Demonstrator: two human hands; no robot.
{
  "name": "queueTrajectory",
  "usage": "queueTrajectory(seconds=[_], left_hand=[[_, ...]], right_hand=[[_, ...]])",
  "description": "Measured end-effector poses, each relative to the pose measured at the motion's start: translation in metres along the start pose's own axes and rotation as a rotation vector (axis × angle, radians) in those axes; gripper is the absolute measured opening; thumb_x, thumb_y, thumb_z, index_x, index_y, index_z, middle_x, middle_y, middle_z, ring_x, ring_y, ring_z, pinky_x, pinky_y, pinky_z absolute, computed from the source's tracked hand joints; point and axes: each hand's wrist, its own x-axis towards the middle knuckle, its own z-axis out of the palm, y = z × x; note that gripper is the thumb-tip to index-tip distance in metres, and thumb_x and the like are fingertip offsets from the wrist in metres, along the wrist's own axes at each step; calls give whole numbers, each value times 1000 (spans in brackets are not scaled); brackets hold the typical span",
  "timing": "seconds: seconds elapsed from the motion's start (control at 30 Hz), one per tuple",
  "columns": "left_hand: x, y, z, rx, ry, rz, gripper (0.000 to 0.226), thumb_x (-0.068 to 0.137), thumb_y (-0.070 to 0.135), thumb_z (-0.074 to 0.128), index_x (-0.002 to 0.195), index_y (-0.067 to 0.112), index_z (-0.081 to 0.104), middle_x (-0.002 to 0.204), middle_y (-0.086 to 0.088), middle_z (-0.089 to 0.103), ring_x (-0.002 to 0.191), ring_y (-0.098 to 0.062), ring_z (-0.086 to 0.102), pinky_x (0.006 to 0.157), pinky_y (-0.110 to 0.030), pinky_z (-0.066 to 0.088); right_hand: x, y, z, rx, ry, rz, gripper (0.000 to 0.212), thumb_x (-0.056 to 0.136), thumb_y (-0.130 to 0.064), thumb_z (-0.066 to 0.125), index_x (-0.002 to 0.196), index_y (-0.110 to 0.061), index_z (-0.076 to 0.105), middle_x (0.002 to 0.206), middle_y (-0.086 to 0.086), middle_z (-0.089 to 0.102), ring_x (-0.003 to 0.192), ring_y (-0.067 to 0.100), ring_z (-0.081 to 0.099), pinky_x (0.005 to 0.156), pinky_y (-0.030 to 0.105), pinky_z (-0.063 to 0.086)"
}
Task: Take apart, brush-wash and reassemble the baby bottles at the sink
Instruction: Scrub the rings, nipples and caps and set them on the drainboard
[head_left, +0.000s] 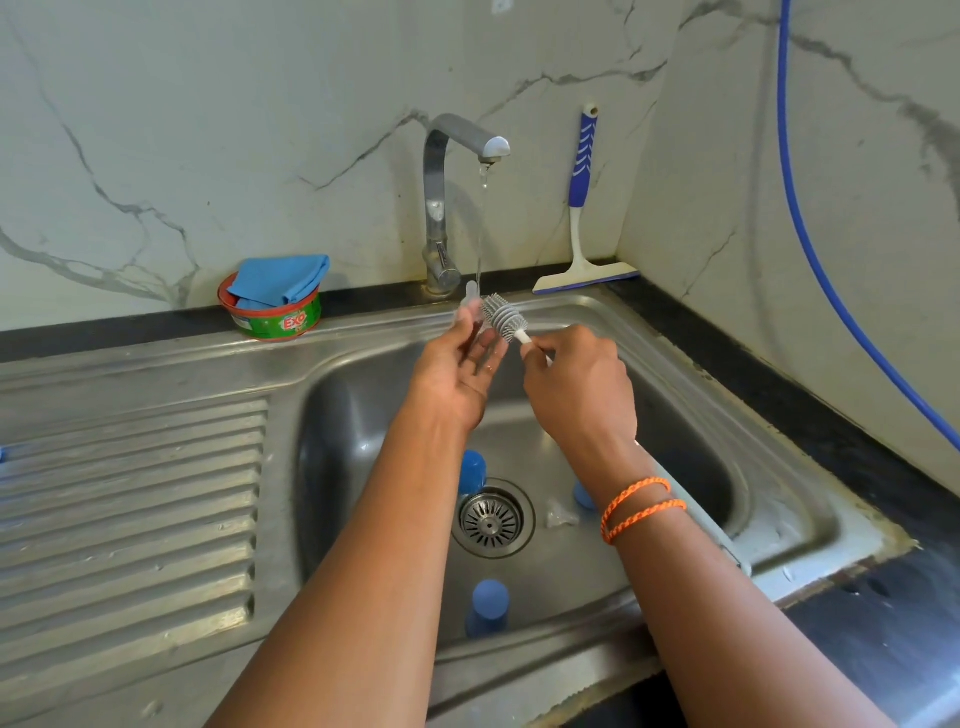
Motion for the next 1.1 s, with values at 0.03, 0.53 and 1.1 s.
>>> queueTrajectory(seconds=[0.03,0.53,1.1], left_hand=[[0,1,-1,15,2,-6,15,102,15,64,104,7,76,109,-11,75,104,-22,70,103,-41,57],[8,0,0,234,254,223,8,95,16,75,94,8,77,96,-8,79,81,-14,71,87,-30,62],[-36,56,34,794,299,618,5,80,18,71,79,13,69,76,5,74,75,-21,70,73,-40,61]], right_hand=[[0,-1,1,7,8,-1,30,103,-35,54,79,-18,62,77,7,58,65,33,51,59,34,38],[-3,-5,1,64,-22,-73,20,102,-38,58,98,-26,73,87,8,64,77,35,61,68,40,51],[-27,-32,-18,-1,43,-67,25,106,-37,51,97,-22,70,81,6,64,75,37,59,69,45,54]])
